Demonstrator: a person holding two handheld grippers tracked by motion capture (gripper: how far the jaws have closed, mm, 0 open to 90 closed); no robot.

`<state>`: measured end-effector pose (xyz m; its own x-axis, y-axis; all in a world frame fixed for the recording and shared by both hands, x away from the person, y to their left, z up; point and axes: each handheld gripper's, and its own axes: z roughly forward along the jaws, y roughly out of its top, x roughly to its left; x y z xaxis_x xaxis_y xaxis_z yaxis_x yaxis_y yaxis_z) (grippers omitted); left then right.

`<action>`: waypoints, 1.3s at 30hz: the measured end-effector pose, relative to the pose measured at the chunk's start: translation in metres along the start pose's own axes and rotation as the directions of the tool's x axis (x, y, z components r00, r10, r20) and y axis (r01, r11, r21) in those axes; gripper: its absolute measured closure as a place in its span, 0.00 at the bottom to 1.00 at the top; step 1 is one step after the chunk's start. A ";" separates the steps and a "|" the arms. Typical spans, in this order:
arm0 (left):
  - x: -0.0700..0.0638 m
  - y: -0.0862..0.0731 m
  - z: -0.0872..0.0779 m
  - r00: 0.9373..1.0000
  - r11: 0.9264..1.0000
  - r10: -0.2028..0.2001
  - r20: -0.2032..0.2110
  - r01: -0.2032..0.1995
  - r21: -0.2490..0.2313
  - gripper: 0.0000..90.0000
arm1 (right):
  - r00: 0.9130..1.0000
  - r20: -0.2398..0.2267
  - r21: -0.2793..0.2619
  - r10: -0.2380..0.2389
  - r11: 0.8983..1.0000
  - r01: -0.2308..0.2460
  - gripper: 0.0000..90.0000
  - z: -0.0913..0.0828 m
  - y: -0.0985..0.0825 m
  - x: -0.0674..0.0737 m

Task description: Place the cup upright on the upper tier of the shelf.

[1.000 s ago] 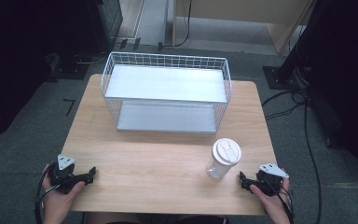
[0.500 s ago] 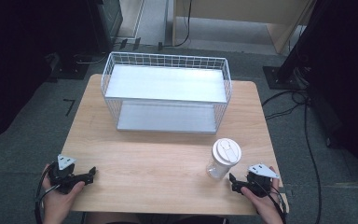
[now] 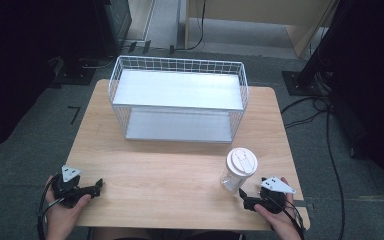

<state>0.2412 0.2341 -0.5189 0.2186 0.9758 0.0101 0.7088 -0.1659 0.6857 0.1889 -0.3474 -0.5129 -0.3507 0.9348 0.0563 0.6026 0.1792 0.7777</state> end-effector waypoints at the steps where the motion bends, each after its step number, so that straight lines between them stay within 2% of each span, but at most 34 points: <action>1: 0.000 0.000 0.000 1.000 1.000 0.000 0.000 0.000 0.000 0.00 | 1.000 -0.006 -0.005 -0.003 1.000 0.003 0.06 -0.001 0.001 0.002; 5: 0.000 0.000 0.000 1.000 1.000 0.000 0.000 0.000 0.000 0.00 | 0.999 -0.039 -0.034 -0.008 0.999 0.007 0.06 -0.002 0.005 0.008; 6: 0.000 0.000 0.000 1.000 1.000 0.000 0.000 0.000 0.000 0.00 | 0.999 -0.051 -0.059 -0.007 0.998 0.004 0.06 -0.004 0.008 0.012; 10: 0.000 0.000 0.000 1.000 1.000 0.000 0.000 0.000 0.000 0.00 | 0.998 -0.062 -0.090 -0.001 0.996 -0.004 0.06 -0.006 0.012 0.016; 15: 0.000 0.000 0.000 1.000 1.000 0.000 0.000 0.000 0.000 0.00 | 0.996 -0.095 -0.141 0.002 0.990 -0.015 0.14 -0.010 0.020 0.025; 21: 0.000 0.000 0.000 1.000 1.000 0.000 0.000 0.000 0.000 0.00 | 0.995 -0.101 -0.173 0.006 0.985 -0.024 0.16 -0.010 0.026 0.029; 23: 0.000 0.000 0.000 1.000 1.000 0.000 0.000 0.000 0.000 0.00 | 0.994 -0.107 -0.202 0.018 0.979 -0.039 0.16 -0.010 0.029 0.031; 29: 0.000 0.000 0.000 1.000 1.000 0.000 0.000 0.000 0.000 0.00 | 0.994 -0.104 -0.235 0.032 0.970 -0.056 0.16 -0.011 0.037 0.034; 39: 0.000 0.000 0.000 1.000 1.000 0.000 0.000 0.000 0.000 0.00 | 0.994 -0.090 -0.258 0.059 0.963 -0.080 0.16 -0.009 0.049 0.038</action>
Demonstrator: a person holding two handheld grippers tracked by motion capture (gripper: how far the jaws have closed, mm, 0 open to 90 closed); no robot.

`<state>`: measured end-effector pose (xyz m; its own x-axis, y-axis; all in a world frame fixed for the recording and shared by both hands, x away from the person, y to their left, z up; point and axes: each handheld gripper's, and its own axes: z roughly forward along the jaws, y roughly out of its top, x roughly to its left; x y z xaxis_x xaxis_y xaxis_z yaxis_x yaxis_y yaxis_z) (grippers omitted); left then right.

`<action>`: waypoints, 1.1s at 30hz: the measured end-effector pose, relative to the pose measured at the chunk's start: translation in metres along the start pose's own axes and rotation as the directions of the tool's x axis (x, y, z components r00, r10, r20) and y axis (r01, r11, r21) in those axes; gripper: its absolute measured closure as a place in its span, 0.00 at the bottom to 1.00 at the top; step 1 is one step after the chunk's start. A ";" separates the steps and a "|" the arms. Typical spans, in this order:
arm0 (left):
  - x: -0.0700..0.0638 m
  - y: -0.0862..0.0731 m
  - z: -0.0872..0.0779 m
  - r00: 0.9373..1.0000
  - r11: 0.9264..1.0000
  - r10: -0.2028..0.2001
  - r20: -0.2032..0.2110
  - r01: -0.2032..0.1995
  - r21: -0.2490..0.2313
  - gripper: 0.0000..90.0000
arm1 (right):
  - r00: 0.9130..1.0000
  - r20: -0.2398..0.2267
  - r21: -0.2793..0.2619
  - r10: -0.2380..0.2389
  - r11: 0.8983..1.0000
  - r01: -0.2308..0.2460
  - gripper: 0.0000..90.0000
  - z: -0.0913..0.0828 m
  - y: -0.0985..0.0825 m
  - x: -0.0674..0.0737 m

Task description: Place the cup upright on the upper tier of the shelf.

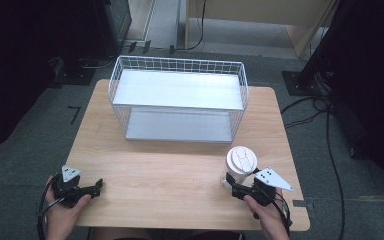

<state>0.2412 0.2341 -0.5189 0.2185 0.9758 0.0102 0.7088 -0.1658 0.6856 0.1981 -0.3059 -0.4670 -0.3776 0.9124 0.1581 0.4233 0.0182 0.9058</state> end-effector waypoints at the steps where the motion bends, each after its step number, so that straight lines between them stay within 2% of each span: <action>1: 0.000 0.000 0.000 1.000 1.000 0.000 0.000 0.000 0.000 0.00 | 1.000 0.006 -0.003 -0.004 1.000 0.004 0.16 0.001 0.002 0.001; 10: 0.000 0.000 0.000 1.000 1.000 0.000 0.000 0.000 0.000 0.00 | 0.999 0.052 -0.020 0.011 1.000 -0.010 0.15 0.014 0.013 0.009; 23: 0.000 0.000 0.000 1.000 1.000 0.000 0.000 0.000 0.000 0.00 | 0.999 0.049 -0.043 0.012 0.999 -0.010 0.14 0.019 0.021 0.012; 27: 0.000 0.000 0.000 1.000 1.000 0.000 0.000 0.000 0.000 0.00 | 0.999 0.050 -0.053 -0.013 0.998 0.016 0.16 0.019 0.021 0.014; 33: 0.000 0.000 0.000 1.000 1.000 0.000 0.000 0.000 0.000 0.00 | 0.999 0.038 -0.067 -0.006 0.998 0.009 0.17 0.020 0.023 0.017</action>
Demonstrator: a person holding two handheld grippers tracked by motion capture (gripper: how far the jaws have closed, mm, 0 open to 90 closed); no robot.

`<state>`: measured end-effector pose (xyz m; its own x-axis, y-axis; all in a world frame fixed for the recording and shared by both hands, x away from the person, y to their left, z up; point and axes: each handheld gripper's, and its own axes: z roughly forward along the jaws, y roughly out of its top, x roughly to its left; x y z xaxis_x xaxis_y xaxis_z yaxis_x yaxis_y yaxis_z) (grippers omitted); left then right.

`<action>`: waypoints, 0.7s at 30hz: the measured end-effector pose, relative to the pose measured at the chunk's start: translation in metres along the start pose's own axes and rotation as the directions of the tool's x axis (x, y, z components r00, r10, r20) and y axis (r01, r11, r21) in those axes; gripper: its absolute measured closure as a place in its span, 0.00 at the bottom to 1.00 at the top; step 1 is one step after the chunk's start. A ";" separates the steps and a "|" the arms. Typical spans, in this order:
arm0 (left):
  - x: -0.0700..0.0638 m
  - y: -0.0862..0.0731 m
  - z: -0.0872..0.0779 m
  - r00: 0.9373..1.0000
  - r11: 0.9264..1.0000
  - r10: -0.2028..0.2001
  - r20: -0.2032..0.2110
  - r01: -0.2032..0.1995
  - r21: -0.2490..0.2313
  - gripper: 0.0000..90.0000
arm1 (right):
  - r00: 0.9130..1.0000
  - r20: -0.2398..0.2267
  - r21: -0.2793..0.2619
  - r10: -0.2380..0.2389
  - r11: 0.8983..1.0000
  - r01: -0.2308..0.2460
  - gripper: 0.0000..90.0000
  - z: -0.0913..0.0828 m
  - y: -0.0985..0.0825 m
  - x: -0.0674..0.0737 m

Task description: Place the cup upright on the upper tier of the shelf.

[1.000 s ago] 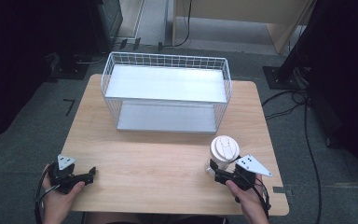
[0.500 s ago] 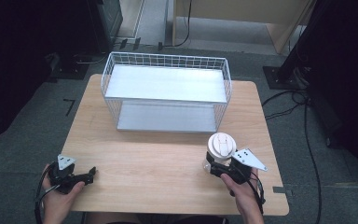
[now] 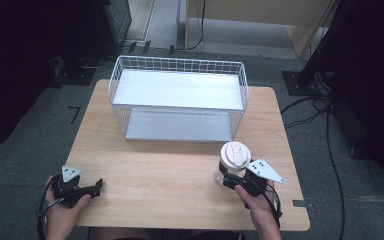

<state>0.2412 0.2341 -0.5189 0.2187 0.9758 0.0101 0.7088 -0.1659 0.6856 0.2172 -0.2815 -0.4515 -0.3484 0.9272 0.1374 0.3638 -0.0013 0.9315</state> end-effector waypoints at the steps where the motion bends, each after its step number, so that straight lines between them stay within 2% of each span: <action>1: 0.000 0.000 0.000 1.000 1.000 0.000 0.000 0.000 0.000 0.00 | 1.000 0.000 0.000 0.000 1.000 0.000 0.17 0.000 0.000 0.000; 11: 0.000 0.000 0.000 1.000 1.000 0.000 0.000 0.000 0.000 0.00 | 1.000 -0.017 -0.029 -0.013 1.000 0.012 0.17 -0.001 0.012 0.009; 21: 0.000 0.000 0.000 1.000 1.000 0.000 0.000 0.000 0.000 0.00 | 0.999 -0.032 -0.078 -0.042 0.996 0.040 0.17 -0.001 0.036 0.023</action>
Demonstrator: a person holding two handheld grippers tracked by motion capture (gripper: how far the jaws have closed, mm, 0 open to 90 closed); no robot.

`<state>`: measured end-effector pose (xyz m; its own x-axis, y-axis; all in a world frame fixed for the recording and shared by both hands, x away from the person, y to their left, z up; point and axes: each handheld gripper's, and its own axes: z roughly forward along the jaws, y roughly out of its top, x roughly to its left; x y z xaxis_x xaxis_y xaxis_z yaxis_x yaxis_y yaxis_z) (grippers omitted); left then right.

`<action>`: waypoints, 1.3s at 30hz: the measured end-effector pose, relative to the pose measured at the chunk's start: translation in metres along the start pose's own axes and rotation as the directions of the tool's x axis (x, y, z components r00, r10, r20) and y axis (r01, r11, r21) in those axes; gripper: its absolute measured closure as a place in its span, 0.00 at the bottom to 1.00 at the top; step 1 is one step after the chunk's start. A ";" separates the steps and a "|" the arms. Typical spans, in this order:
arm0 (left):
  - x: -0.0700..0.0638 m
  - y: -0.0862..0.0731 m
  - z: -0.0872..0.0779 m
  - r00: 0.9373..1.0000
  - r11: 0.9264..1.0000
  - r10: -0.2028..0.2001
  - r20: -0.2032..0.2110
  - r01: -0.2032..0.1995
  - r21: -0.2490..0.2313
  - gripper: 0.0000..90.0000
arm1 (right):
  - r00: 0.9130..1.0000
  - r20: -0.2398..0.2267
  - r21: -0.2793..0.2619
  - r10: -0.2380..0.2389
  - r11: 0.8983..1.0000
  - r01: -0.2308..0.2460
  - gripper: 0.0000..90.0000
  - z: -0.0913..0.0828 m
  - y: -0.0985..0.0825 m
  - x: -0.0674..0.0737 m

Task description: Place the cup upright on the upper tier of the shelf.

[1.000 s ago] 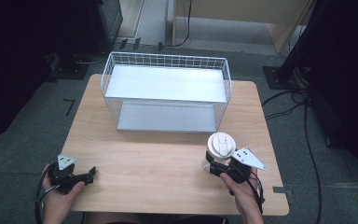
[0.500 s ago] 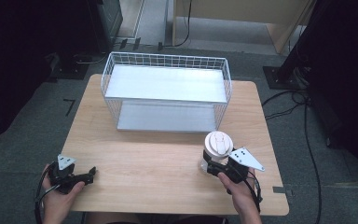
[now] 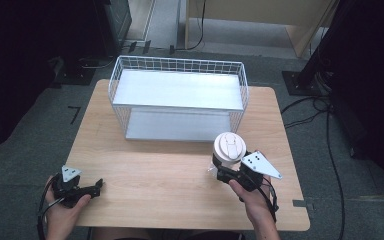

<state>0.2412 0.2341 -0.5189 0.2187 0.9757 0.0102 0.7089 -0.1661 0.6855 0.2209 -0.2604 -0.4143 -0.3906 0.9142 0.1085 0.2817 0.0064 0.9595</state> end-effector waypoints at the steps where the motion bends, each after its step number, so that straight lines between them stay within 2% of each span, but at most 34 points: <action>1: 0.000 0.000 0.000 1.000 1.000 -0.001 0.000 0.001 -0.001 0.00 | 1.000 -0.002 -0.003 0.000 1.000 0.000 0.17 0.000 0.003 0.002; 18: 0.000 0.000 0.000 1.000 1.000 0.000 -0.001 0.000 -0.001 0.00 | 0.999 -0.009 -0.080 -0.046 0.996 0.045 0.17 0.012 0.055 0.021; 27: 0.000 0.000 0.000 1.000 1.000 0.000 0.000 0.000 -0.001 0.00 | 0.996 0.007 -0.140 -0.083 0.987 0.084 0.17 0.021 0.091 0.037; 29: 0.000 0.000 0.000 1.000 1.000 0.000 0.000 0.000 -0.001 0.00 | 0.997 0.007 -0.147 -0.083 0.986 0.083 0.17 0.023 0.095 0.039; 34: 0.000 0.000 0.000 1.000 1.000 0.000 0.000 0.000 -0.001 0.00 | 0.996 0.013 -0.179 -0.088 0.980 0.089 0.17 0.031 0.117 0.045; 39: 0.000 0.000 0.000 1.000 1.000 0.000 0.000 0.000 -0.001 0.00 | 0.997 0.032 -0.212 -0.072 0.974 0.078 0.17 0.039 0.134 0.044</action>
<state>0.2413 0.2341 -0.5189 0.2185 0.9758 0.0103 0.7080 -0.1657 0.6865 0.2759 -0.2038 -0.2910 -0.3815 0.9239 0.0304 0.0582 -0.0088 0.9983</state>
